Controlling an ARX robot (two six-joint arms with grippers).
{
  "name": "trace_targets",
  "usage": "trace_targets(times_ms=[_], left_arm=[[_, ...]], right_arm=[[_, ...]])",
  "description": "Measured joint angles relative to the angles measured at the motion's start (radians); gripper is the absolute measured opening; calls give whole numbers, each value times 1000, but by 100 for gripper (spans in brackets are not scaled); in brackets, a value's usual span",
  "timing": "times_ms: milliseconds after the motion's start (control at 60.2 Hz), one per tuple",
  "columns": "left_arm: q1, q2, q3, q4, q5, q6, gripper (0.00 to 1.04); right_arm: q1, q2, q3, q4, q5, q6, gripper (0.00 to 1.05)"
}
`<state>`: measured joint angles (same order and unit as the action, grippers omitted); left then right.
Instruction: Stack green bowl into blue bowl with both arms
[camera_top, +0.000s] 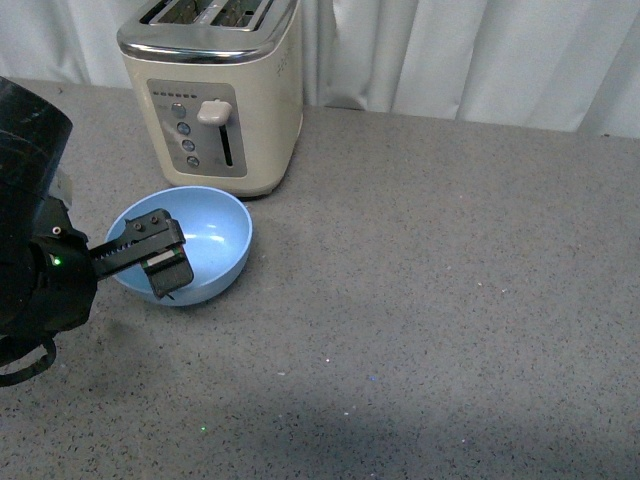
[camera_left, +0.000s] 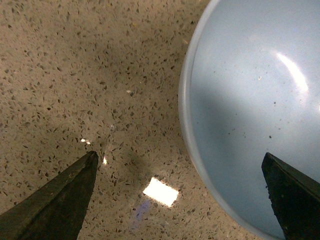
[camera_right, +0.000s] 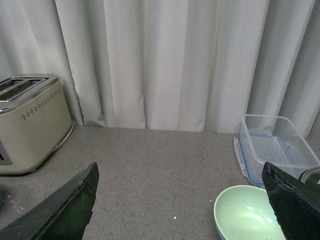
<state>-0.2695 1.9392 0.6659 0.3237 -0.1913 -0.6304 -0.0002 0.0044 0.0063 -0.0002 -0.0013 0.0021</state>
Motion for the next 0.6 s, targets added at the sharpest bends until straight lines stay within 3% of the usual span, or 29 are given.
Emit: trace_targets(times_ms=[50, 598], left_arm=[[-5, 6, 0, 1, 0, 0, 96], [-47, -24, -11, 16, 24, -46, 14]], right_arm=[[0, 0, 0, 0, 0, 0, 96], [0, 0, 0, 0, 0, 0, 96]])
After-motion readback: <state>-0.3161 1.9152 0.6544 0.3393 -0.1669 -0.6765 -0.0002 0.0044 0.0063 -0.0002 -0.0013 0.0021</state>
